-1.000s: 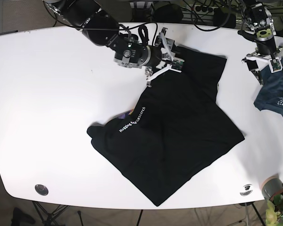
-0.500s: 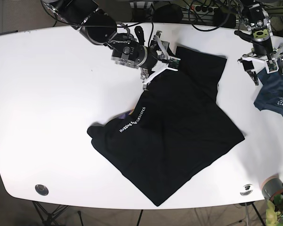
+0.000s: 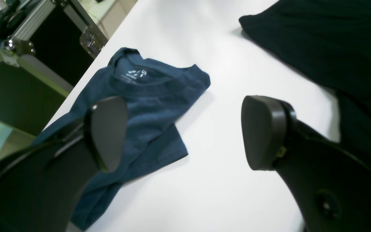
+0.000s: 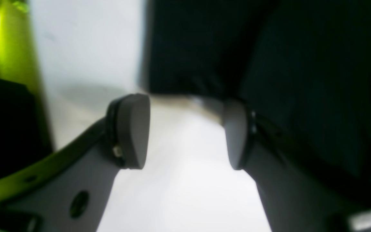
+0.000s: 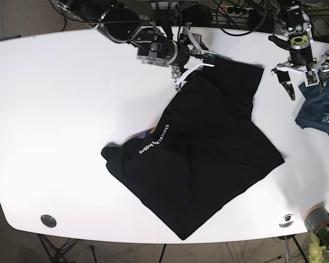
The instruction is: Fold the T-shirt properly
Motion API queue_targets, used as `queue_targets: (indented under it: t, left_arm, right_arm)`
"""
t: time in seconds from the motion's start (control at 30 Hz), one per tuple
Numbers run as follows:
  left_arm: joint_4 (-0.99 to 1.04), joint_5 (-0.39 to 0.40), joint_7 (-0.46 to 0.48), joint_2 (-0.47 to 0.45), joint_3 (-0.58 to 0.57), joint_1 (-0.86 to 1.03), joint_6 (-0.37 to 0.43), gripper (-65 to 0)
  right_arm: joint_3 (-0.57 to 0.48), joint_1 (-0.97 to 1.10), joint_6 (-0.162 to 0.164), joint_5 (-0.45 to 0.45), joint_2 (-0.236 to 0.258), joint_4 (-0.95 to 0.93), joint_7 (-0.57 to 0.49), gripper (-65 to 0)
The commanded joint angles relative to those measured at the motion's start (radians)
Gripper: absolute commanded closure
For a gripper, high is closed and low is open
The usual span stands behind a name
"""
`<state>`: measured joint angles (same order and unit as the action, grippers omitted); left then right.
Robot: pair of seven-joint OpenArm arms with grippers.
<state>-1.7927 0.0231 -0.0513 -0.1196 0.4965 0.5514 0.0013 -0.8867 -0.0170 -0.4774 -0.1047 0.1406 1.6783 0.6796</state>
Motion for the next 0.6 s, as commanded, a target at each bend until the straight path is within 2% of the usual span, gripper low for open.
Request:
queue_targets:
  t: [0.0,0.13,0.3,0.57]
  left_arm:
    - [-0.015,0.001,0.031,-0.01,0.008,0.003,0.01,-52.2]
    - [-0.015,0.001,0.031,-0.012,0.009,0.003,0.01,-52.2]
    - [-0.015,0.001,0.031,-0.012,0.012,0.003,0.01,-52.2]
    - [-0.015,0.001,0.031,-0.012,0.015,0.005,0.01,-52.2]
  right_arm:
    - [0.002,-0.013,0.003,0.007,-0.032,0.001,-0.036,-35.0]
    - [0.001,-0.013,0.003,-0.003,-0.068,-0.048,-0.044,-35.2]
    - [-0.001,-0.021,0.003,-0.005,-0.089,-0.108,-0.071,-35.2]
    - [-0.001,-0.033,0.004,-0.079,-0.091,-0.208,-0.156,-35.4]
